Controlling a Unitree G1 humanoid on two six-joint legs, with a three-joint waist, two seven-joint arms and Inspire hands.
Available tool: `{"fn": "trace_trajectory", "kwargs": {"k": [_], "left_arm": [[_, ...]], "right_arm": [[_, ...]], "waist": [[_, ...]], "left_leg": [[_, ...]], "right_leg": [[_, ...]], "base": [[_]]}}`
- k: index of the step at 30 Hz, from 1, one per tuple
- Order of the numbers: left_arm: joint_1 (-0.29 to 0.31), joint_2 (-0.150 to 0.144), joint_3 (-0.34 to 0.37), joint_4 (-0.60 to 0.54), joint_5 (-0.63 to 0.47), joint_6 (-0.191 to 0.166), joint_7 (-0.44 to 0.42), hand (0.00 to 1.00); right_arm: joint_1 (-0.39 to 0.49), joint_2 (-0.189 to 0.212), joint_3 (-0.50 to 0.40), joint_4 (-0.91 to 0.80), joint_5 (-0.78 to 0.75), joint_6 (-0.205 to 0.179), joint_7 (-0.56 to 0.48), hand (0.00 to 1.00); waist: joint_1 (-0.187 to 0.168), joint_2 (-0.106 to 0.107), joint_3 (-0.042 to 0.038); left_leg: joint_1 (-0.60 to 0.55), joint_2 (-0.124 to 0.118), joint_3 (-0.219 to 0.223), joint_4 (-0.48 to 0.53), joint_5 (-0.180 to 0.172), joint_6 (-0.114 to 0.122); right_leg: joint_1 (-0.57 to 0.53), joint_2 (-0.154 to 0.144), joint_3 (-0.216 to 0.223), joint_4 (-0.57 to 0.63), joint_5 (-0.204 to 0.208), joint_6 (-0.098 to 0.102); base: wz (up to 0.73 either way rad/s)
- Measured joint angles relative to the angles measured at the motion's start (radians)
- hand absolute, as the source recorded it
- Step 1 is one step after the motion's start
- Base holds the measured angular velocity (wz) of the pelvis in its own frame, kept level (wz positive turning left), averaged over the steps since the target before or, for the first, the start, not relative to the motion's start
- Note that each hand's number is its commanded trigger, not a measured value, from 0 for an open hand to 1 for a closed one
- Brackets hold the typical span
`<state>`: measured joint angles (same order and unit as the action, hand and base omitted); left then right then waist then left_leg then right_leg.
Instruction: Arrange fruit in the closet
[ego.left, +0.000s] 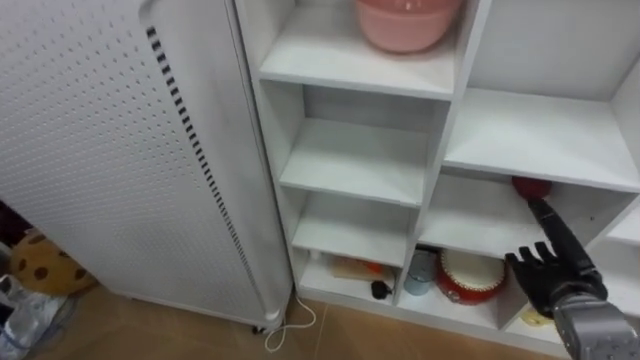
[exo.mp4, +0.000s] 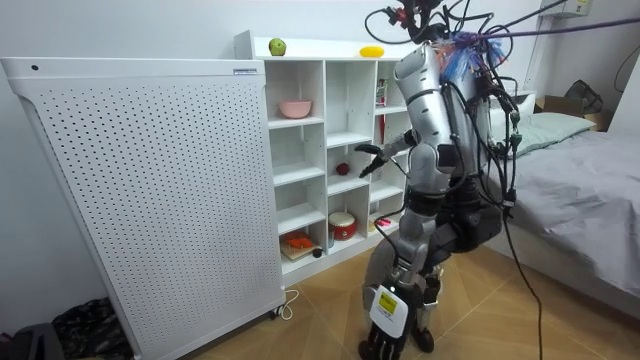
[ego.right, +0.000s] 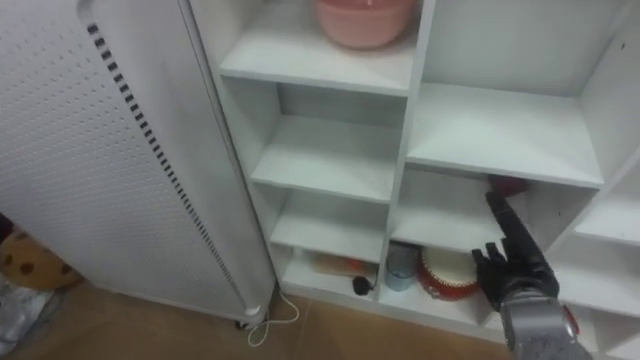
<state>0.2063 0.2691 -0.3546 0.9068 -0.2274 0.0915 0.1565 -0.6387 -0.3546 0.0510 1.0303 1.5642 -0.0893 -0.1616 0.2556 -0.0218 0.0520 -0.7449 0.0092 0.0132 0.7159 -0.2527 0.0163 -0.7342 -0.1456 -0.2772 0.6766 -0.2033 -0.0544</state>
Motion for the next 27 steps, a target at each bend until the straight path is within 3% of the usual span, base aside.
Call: {"fn": "trace_trajectory", "kwargs": {"k": [4,9,11,13,16,17,19,22,25,27], "left_arm": [[-0.023,0.001,0.001,0.037,0.006,0.005,-0.031,0.00],[-0.069,-0.006,0.047,0.100,0.036,-0.011,-0.039,0.00],[-0.082,-0.009,0.072,0.120,0.045,-0.014,-0.039,0.00],[-0.084,-0.018,0.087,0.131,0.048,-0.035,-0.039,0.00],[-0.079,-0.023,0.100,0.134,0.045,-0.056,-0.030,0.00],[-0.072,-0.027,0.118,0.134,0.045,-0.074,-0.027,0.00],[-0.072,-0.033,0.137,0.134,0.049,-0.082,-0.017,0.00],[-0.051,-0.063,0.221,0.135,0.084,-0.127,0.012,0.00],[-0.034,-0.077,0.244,0.135,0.117,-0.151,0.015,0.00],[-0.024,-0.084,0.263,0.134,0.147,-0.155,0.014,0.00]], "right_arm": [[0.131,0.016,0.082,0.104,-0.150,0.038,0.098,0.00],[0.257,0.058,0.119,0.246,-0.451,0.047,0.167,0.00],[0.311,0.081,0.146,0.257,-0.604,0.046,0.185,0.00],[0.390,0.102,0.183,0.257,-0.778,0.046,0.199,0.00],[0.473,0.122,0.236,0.257,-0.917,0.045,0.196,0.00],[0.539,0.129,0.249,0.256,-0.993,0.046,0.199,0.00],[0.576,0.128,0.249,0.255,-1.034,0.046,0.194,0.00],[0.662,0.126,0.229,0.243,-1.107,0.038,0.185,0.00],[0.712,0.131,0.194,0.238,-1.120,0.025,0.172,0.00],[0.732,0.145,0.160,0.225,-1.140,0.024,0.159,0.00]], "waist": [[-0.001,0.017,0.0042],[-0.029,0.035,-0.0001],[-0.050,0.031,-0.0028],[-0.087,0.025,-0.0128],[-0.104,0.018,-0.0231],[-0.122,0.010,-0.0367],[-0.133,0.006,-0.0426],[-0.171,-0.006,-0.0505],[-0.175,-0.009,-0.0563],[-0.185,-0.007,-0.0550]], "left_leg": [[0.075,0.002,0.001,-0.056,0.006,-0.009],[0.183,0.011,0.003,-0.129,0.007,-0.010],[0.235,0.012,0.007,-0.173,0.012,-0.014],[0.312,0.010,0.011,-0.243,0.028,-0.011],[0.398,0.015,0.013,-0.297,0.031,-0.015],[0.465,0.017,0.012,-0.344,0.034,-0.019],[0.505,0.018,0.013,-0.372,0.036,-0.022],[0.632,0.018,0.022,-0.451,0.043,-0.023],[0.707,0.022,0.038,-0.505,0.043,-0.023],[0.740,0.022,0.039,-0.521,0.043,-0.023]], "right_leg": [[0.073,0.011,-0.002,-0.062,0.021,0.004],[0.184,0.026,-0.017,-0.138,0.031,0.009],[0.231,0.030,-0.023,-0.172,0.030,0.013],[0.299,0.035,-0.026,-0.221,0.036,0.011],[0.384,0.051,-0.026,-0.270,0.037,0.010],[0.445,0.064,-0.026,-0.310,0.038,0.013],[0.483,0.066,-0.027,-0.333,0.036,0.016],[0.594,0.078,-0.020,-0.390,0.028,0.028],[0.661,0.099,-0.001,-0.441,0.034,0.039],[0.696,0.106,0.000,-0.469,0.040,0.044]], "base": [[-0.05],[-0.01],[0.00],[0.00],[-0.02],[0.00],[0.00],[-0.08],[-0.14],[-0.04]]}}
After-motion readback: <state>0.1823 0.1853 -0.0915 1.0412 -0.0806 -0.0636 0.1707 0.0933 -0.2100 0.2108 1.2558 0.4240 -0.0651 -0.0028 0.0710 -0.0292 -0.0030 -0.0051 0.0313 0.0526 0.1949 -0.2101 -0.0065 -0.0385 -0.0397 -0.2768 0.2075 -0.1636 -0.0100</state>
